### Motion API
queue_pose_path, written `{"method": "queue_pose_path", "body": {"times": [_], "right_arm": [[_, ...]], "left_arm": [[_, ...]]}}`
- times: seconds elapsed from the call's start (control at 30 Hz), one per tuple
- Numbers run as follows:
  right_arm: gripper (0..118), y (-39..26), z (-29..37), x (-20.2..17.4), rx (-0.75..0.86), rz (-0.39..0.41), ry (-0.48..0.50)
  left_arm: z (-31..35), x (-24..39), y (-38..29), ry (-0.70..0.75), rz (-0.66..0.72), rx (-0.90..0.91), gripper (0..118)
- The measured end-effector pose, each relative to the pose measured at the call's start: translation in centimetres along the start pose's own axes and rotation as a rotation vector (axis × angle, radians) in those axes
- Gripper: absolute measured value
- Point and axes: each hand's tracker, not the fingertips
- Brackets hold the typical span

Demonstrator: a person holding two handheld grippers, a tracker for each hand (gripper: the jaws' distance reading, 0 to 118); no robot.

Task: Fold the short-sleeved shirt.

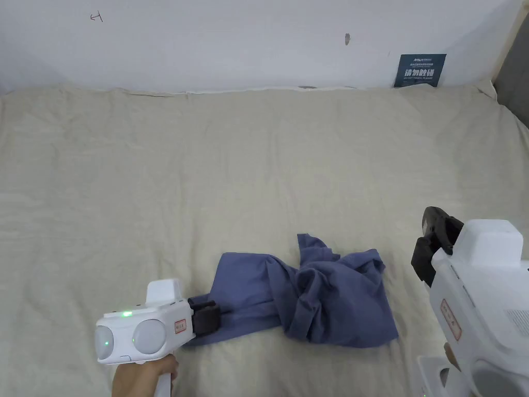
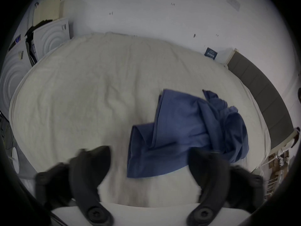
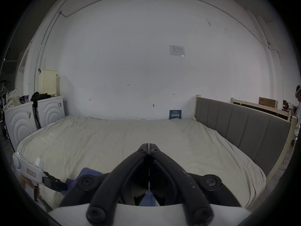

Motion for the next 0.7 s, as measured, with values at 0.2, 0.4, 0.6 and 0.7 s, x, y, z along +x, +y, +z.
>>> {"method": "queue_pose_path", "body": {"times": [0.2,0.4,0.6,0.7], "right_arm": [[2,-0.8,-0.4,0.3,-0.033,-0.003,-0.002],[2,-1.6,-1.4,1.1,-0.071,0.006,-0.013],[33,-3.0,-5.9,2.4,-0.186,-0.026,-0.017],[61,-4.0,-10.5,3.1,-0.290,-0.049,0.007]], "left_arm": [[-2.5,1.0,-0.3,0.053,0.037,-0.079,86],[-3.8,2.6,-1.4,0.133,-0.091,-0.088,25],[-2.5,1.9,-0.1,0.036,-0.065,-0.075,4],[-0.6,1.6,0.6,-0.008,-0.061,-0.003,4]]}}
